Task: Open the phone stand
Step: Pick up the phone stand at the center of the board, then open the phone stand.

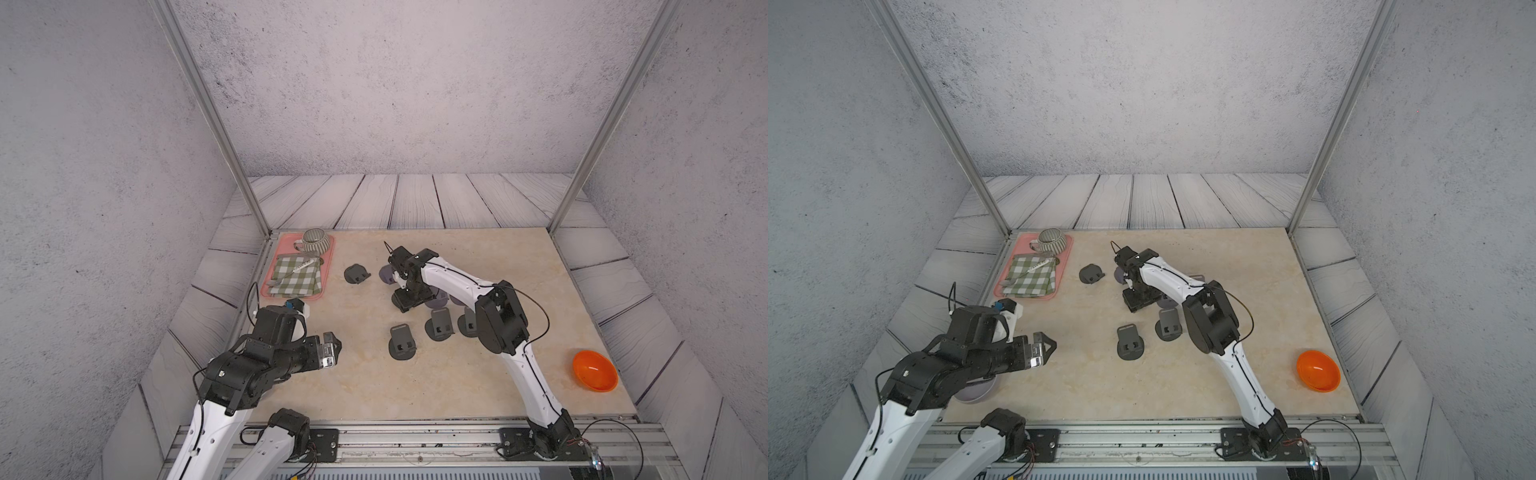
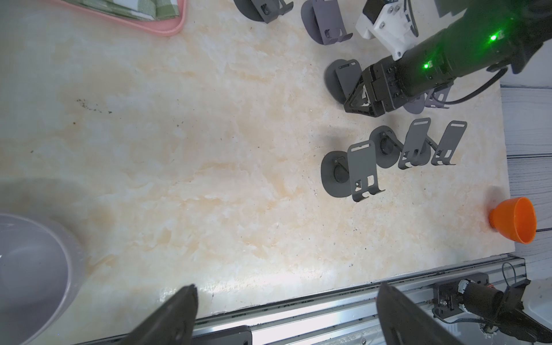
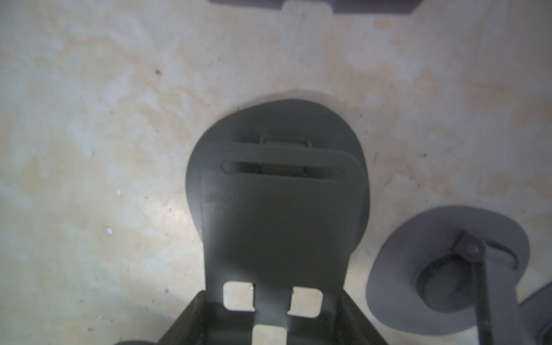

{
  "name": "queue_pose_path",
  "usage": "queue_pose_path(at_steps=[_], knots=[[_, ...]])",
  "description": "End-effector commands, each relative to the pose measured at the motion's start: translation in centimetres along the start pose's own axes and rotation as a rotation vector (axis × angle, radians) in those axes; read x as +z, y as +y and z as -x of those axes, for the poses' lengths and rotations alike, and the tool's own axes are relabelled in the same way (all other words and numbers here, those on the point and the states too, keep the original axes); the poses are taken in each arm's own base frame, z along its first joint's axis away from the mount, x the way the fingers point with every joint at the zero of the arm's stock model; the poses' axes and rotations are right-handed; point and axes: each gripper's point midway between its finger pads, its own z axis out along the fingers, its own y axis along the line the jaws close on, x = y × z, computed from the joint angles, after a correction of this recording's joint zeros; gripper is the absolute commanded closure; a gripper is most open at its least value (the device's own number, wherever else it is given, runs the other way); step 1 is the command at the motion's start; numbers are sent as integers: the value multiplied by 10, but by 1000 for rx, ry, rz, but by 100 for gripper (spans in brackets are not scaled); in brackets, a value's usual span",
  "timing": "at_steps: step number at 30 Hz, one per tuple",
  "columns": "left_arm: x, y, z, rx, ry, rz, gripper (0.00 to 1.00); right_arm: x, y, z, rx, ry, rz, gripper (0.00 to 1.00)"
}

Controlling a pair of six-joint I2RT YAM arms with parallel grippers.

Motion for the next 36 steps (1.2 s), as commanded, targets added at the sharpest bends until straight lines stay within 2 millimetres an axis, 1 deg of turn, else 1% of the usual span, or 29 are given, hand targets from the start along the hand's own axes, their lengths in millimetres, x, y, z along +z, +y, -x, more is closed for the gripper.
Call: queue_pose_path(at_steps=[1, 9, 15, 18, 20, 24, 28, 31, 36], knots=[[4, -15, 17, 4, -34, -63, 1, -50, 5, 3, 16, -90, 40, 46], [25, -44, 46, -42, -49, -182, 0, -91, 11, -14, 36, -149, 93, 46], [45, -71, 70, -86, -64, -316, 0, -123, 18, -25, 43, -200, 139, 46], [53, -86, 79, -107, -71, -404, 3, -140, 22, -30, 53, -224, 161, 45], [58, -93, 85, -121, -82, -451, 5, -151, 23, -33, 61, -245, 174, 45], [64, -106, 98, -155, -113, -537, 14, -169, 28, -39, 71, -275, 207, 45], [69, -121, 108, -165, -111, -622, 26, -185, 35, -44, 71, -302, 236, 44], [71, -132, 111, -156, -86, -677, 32, -193, 39, -46, 70, -319, 254, 44], [78, -140, 112, -142, -61, -696, 35, -203, 44, -46, 58, -342, 272, 43]])
